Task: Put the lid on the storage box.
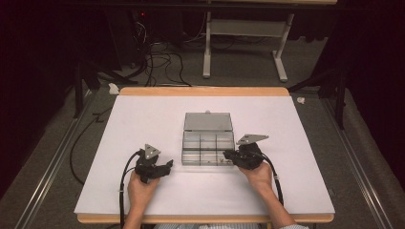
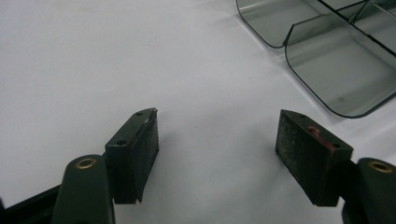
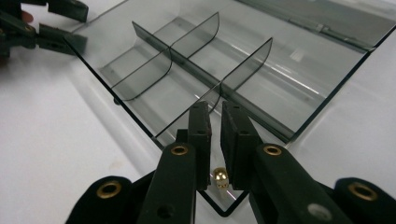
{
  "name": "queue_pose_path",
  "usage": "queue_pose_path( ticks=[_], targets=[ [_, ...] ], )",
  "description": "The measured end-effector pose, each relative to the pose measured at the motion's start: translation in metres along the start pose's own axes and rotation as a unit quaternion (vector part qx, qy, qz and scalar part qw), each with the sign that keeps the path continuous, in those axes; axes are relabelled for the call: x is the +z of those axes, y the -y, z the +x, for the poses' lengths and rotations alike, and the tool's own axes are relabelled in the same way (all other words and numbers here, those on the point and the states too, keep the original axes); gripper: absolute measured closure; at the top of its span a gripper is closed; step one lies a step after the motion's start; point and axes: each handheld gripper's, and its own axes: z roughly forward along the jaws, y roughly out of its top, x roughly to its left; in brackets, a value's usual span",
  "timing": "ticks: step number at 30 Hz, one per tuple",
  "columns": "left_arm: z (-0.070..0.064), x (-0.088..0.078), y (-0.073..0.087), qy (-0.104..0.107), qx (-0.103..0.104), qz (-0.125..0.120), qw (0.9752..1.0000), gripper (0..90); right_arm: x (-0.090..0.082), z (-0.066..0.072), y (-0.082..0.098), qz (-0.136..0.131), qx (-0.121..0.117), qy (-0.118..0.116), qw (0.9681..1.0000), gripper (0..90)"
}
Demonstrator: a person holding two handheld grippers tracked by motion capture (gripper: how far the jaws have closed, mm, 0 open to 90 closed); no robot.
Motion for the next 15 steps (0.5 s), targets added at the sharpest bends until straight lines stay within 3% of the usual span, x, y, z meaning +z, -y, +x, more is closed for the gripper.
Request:
queue_pose_path(
  ticks=[9,15],
  targets=[
    [0.000,0.000,0.000,-0.001,-0.001,0.000,1.0000,31.4,-0.015,-0.007,0.005,-0.040,0.017,0.010,0.9990,74.6],
    [0.000,0.000,0.000,-0.001,-0.001,0.000,1.0000,31.3,-0.023,-0.015,0.012,-0.052,0.030,0.023,0.9980,67.8]
  ],
)
